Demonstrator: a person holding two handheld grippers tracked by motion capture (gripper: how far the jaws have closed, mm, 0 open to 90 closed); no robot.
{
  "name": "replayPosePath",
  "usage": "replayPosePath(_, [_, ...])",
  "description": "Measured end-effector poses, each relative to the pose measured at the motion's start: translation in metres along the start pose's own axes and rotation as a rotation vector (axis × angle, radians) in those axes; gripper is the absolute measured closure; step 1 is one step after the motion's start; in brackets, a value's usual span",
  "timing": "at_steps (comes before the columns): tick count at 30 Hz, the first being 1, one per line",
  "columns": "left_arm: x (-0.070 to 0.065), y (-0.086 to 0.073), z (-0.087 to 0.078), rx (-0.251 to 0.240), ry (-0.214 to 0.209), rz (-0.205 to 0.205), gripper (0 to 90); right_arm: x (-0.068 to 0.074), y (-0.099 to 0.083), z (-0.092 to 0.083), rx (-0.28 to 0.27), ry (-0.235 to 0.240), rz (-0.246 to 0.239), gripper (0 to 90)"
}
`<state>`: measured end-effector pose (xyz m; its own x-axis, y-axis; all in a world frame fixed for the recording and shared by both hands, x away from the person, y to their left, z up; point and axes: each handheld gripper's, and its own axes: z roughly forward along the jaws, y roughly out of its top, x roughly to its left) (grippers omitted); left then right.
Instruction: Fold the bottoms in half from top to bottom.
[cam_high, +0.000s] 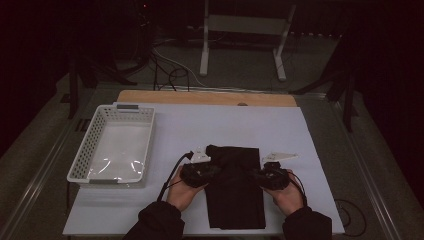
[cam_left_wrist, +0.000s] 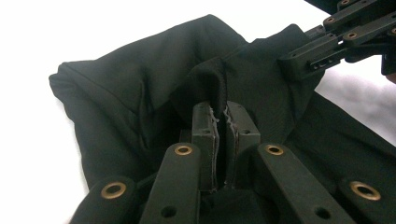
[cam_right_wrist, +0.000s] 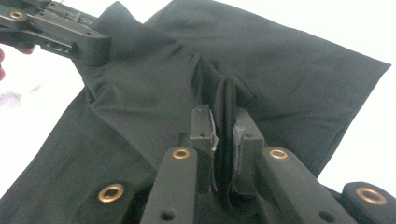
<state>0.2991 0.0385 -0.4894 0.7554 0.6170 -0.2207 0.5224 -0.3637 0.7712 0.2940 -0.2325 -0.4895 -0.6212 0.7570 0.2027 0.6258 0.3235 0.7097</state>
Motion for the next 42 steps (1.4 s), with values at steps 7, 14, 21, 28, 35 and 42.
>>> replayPosePath(7, [-0.006,-0.006,-0.005,0.002,-0.015,0.013,83.9,0.006,-0.007,-0.005,0.007,0.016,-0.004,81.3])
replayPosePath(14, [-0.010,-0.011,-0.010,0.003,-0.036,0.017,82.9,0.009,-0.011,-0.009,0.018,0.030,-0.009,80.4])
replayPosePath(21, [-0.013,-0.015,-0.012,0.007,-0.052,0.022,80.8,0.011,-0.014,-0.013,0.019,0.042,-0.018,78.1])
replayPosePath(28, [-0.016,-0.019,-0.015,0.013,-0.060,0.030,79.4,0.012,-0.015,-0.016,0.014,0.054,-0.022,71.0])
replayPosePath(35, [-0.021,-0.023,-0.016,0.023,-0.074,0.044,78.9,0.012,-0.015,-0.018,0.015,0.054,-0.040,58.9])
replayPosePath(42, [-0.023,-0.026,-0.017,0.038,-0.076,0.059,78.8,0.012,-0.014,-0.018,0.009,0.028,-0.045,46.1])
